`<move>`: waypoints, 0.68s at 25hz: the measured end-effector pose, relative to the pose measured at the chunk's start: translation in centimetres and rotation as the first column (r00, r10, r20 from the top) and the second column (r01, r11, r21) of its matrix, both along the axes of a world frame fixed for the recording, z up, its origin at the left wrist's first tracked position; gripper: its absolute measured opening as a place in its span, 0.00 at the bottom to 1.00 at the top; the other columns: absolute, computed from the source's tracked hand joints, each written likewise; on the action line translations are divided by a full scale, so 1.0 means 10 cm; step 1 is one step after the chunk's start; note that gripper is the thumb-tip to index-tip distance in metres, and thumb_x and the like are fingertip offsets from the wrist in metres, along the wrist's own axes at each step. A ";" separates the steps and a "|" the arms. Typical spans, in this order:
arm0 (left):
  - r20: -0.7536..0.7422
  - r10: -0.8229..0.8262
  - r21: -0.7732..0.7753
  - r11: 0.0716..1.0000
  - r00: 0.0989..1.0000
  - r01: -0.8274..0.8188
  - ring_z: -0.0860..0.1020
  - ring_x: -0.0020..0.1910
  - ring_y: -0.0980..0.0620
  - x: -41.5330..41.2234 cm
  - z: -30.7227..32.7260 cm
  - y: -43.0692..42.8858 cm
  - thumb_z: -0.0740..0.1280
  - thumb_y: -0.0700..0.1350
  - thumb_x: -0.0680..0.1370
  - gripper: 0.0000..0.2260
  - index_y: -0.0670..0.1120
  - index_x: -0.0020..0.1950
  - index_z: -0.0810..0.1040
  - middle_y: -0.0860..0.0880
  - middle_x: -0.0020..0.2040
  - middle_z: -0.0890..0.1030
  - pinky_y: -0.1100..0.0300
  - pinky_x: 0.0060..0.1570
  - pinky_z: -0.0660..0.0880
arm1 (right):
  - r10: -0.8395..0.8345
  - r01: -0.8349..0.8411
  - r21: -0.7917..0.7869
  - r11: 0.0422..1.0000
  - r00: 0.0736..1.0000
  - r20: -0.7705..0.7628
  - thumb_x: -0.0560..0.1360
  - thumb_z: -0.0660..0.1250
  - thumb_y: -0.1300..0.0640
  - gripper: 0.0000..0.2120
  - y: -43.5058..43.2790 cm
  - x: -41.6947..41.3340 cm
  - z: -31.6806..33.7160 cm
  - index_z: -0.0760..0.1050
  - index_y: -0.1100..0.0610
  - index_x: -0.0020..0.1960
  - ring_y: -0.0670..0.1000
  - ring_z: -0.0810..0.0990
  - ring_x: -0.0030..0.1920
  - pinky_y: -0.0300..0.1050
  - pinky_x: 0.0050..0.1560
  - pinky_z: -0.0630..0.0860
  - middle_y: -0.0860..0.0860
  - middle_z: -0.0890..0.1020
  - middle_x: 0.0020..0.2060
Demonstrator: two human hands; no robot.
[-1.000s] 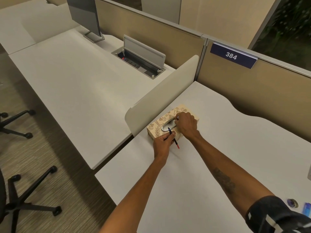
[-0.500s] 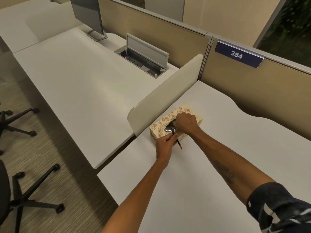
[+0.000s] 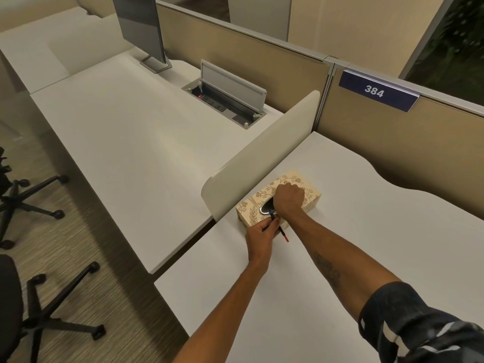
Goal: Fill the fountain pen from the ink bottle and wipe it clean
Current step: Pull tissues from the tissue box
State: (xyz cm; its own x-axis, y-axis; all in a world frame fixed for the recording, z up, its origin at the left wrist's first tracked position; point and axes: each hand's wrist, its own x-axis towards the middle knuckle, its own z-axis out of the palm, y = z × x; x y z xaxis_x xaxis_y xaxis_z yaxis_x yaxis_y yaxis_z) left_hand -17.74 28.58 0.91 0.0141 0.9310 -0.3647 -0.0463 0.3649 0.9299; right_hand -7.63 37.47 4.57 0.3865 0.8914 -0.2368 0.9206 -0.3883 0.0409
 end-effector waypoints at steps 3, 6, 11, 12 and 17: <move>-0.034 -0.007 0.019 1.000 0.999 0.008 0.85 0.50 0.48 0.01 -0.02 0.00 0.73 0.44 0.76 0.14 0.43 0.61 0.83 0.47 0.54 0.85 0.67 0.43 0.81 | -0.016 0.016 -0.002 1.000 1.000 0.011 0.78 0.63 0.58 0.10 0.00 -0.02 0.01 0.79 0.56 0.56 0.52 0.81 0.54 0.43 0.50 0.71 0.51 0.82 0.53; -0.024 -0.002 0.001 1.000 1.000 0.002 0.85 0.48 0.50 0.00 -0.01 0.02 0.73 0.43 0.76 0.13 0.42 0.59 0.83 0.47 0.51 0.86 0.68 0.41 0.80 | 0.008 -0.007 -0.034 0.999 1.000 0.003 0.77 0.64 0.58 0.10 0.00 -0.03 0.01 0.80 0.56 0.56 0.52 0.81 0.55 0.43 0.48 0.72 0.51 0.82 0.53; -0.016 -0.012 0.003 1.000 1.000 0.012 0.85 0.47 0.51 0.00 -0.05 0.02 0.73 0.44 0.76 0.13 0.41 0.60 0.83 0.46 0.52 0.86 0.68 0.42 0.80 | 0.022 -0.021 -0.085 0.996 1.000 0.009 0.77 0.62 0.57 0.11 0.01 -0.03 0.04 0.80 0.56 0.57 0.52 0.80 0.55 0.43 0.46 0.71 0.51 0.82 0.54; -0.018 -0.009 0.010 1.000 1.000 0.009 0.85 0.46 0.52 0.00 -0.04 0.02 0.73 0.44 0.76 0.13 0.41 0.60 0.83 0.46 0.53 0.86 0.68 0.41 0.80 | 0.014 -0.013 -0.080 0.997 1.000 0.011 0.77 0.63 0.57 0.11 0.01 -0.04 0.05 0.80 0.56 0.56 0.52 0.81 0.55 0.43 0.44 0.70 0.51 0.82 0.53; -0.026 -0.015 0.015 1.000 1.000 0.015 0.85 0.45 0.54 0.00 -0.05 0.02 0.73 0.43 0.76 0.14 0.41 0.60 0.83 0.45 0.53 0.86 0.68 0.41 0.80 | -0.036 0.036 -0.058 0.998 0.999 0.013 0.77 0.64 0.57 0.09 0.01 -0.08 0.05 0.80 0.55 0.54 0.51 0.81 0.53 0.42 0.43 0.67 0.50 0.82 0.51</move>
